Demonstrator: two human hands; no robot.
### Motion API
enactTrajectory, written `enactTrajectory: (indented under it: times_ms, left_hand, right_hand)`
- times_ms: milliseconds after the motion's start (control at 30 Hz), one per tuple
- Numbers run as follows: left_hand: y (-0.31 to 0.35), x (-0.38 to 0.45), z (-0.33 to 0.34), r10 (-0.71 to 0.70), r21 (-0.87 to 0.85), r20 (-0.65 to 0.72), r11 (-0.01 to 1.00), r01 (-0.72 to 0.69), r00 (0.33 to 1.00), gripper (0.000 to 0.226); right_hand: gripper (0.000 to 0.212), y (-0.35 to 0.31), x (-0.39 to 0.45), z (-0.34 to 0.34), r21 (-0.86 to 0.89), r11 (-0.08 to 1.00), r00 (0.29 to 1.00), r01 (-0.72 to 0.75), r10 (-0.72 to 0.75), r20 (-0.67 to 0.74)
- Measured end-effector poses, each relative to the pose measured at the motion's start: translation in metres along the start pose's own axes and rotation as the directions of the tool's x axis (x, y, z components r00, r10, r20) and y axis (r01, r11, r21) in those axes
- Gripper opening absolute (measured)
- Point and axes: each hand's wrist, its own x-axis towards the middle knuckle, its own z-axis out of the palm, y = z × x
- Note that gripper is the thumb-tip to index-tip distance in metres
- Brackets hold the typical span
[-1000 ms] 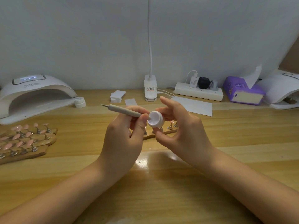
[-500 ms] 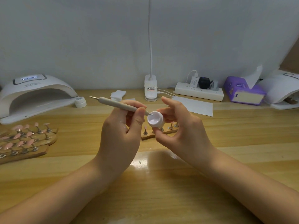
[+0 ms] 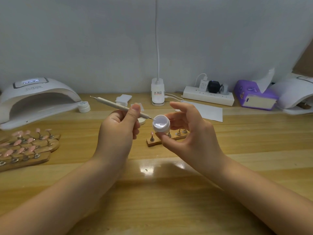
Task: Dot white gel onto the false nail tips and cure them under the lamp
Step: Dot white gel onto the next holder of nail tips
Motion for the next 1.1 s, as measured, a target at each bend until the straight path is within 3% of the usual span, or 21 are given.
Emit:
enactTrajectory:
  times_ms: [167, 767, 867, 967, 1100]
  left_hand:
    - [-0.001, 0.004, -0.001, -0.100, -0.084, -0.004, 0.992, 0.099, 0.995, 0.030]
    - [-0.003, 0.004, -0.001, -0.200, -0.131, 0.054, 0.970, 0.205, 0.978, 0.028]
    - [0.002, 0.006, -0.001, -0.207, -0.266, 0.166, 0.932, 0.246, 0.964, 0.029]
    - [0.006, 0.006, -0.001, -0.189, -0.391, 0.247, 0.878, 0.276, 0.951, 0.025]
    - [0.006, 0.007, -0.001, -0.202, -0.445, 0.286, 0.838, 0.316, 0.937, 0.025]
  right_hand:
    - [0.070, 0.001, 0.000, 0.000, 0.018, 1.000, 1.000, -0.012, 0.012, -0.020]
    - [0.070, 0.006, -0.001, 0.002, 0.030, 0.999, 0.999, -0.014, 0.015, -0.033]
    - [0.067, 0.009, 0.002, 0.000, 0.092, 0.991, 0.994, -0.096, 0.101, -0.047]
    - [0.065, 0.020, 0.009, -0.007, 0.210, 0.943, 0.955, -0.259, 0.282, -0.090]
    - [0.067, 0.047, 0.019, -0.023, 0.198, 0.903, 0.894, -0.381, 0.415, -0.171]
